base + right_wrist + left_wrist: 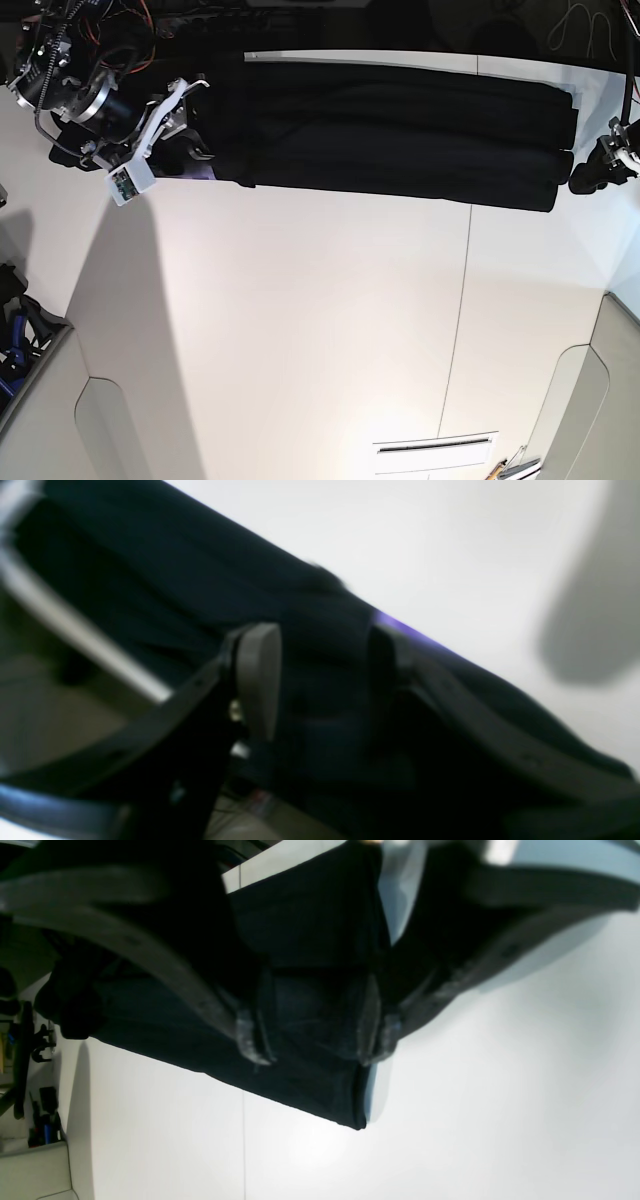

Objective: Fold the T-shirt properly
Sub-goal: 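Grasp the shirt end near the right gripper and lift it, then grasp the opposite end with the left gripper and fold it toward the right gripper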

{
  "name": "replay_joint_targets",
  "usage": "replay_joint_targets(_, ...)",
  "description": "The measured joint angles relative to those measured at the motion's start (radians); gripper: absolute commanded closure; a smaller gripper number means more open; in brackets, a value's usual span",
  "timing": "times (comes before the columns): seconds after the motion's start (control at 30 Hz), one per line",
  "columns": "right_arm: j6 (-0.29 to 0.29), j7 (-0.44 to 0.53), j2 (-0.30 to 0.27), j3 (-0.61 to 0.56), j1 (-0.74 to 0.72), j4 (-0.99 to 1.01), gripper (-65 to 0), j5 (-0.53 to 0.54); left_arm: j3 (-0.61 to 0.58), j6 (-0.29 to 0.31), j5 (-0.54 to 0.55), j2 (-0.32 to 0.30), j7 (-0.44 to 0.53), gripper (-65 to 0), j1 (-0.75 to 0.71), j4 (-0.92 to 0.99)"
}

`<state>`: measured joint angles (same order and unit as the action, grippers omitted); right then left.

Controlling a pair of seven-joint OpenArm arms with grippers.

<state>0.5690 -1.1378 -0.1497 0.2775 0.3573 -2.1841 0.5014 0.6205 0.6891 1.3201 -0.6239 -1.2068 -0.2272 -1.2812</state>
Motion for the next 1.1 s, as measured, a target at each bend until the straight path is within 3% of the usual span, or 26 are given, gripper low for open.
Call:
replay_joint_targets(0.2,-0.019,0.014,0.001,0.021,0.006,0.023,-28.4,-0.107,0.000,0.000,0.005,0.006,0.014,-31.9,-0.014,0.054)
replay_joint_targets(0.4,-0.028,0.069,0.001,0.153,0.006,0.051,-28.4,-0.130,0.000,0.000,0.003,0.031,0.033,-31.9,-0.014,0.146)
replay_joint_targets(0.8,-0.041,0.079,0.003,0.400,0.005,0.146,-28.4,0.054,-0.002,0.000,0.029,0.130,0.029,-30.8,-0.011,0.147)
replay_joint_targets(0.87,-0.039,0.078,0.003,0.403,0.005,0.200,-28.4,0.078,-0.002,0.001,0.027,0.130,0.029,-21.5,-0.011,0.147)
replay_joint_targets(0.97,-0.039,0.075,0.003,0.403,0.005,0.279,-28.3,0.107,-0.002,0.000,0.027,0.128,0.026,0.0,-0.011,0.147)
replay_joint_targets(1.1,-0.026,0.075,0.003,0.403,0.006,0.325,-28.2,0.131,-0.004,0.000,0.094,0.124,0.010,0.0,-0.014,0.134)
